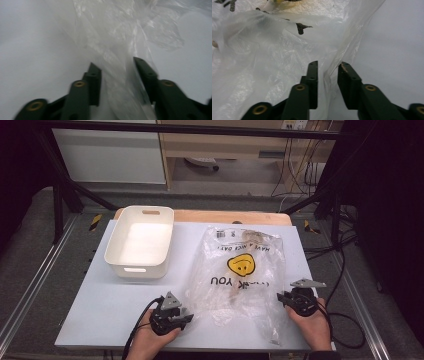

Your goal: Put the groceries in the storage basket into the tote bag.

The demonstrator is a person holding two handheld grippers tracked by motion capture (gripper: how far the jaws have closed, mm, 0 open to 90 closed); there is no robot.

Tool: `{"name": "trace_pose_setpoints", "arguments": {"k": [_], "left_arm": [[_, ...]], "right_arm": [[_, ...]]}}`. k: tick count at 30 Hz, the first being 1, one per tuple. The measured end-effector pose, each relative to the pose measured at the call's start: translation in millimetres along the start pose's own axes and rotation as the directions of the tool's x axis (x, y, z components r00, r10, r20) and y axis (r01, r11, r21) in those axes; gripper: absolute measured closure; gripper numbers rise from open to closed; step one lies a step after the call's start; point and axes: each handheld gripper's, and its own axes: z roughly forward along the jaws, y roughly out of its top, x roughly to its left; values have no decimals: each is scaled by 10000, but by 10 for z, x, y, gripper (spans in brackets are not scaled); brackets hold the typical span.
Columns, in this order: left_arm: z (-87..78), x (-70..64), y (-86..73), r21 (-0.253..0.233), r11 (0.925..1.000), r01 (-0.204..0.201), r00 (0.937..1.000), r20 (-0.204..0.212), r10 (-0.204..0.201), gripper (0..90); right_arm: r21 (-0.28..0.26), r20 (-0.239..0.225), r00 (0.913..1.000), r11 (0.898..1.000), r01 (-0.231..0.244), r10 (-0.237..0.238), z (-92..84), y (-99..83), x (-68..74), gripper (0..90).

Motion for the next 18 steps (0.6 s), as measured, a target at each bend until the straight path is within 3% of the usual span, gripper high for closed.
{"name": "trace_pose_setpoints", "arguments": {"k": [5, 11, 18], "left_arm": [[-34, 40, 40, -449, 9988, 185, 9983, -538, -209, 271], [-21, 135, 123, -782, 9967, 237, 9964, -797, -299, 248], [79, 322, 229, -916, 9954, 284, 9905, -1316, -403, 297]], "right_arm": [[-123, -18, 9998, 9998, -177, 176, -37, -4, 33, 485], [-209, 291, 9994, 9997, -159, 165, -59, -38, 76, 280], [-458, 384, 9990, 9987, -204, 222, -165, -151, 90, 119]]}}
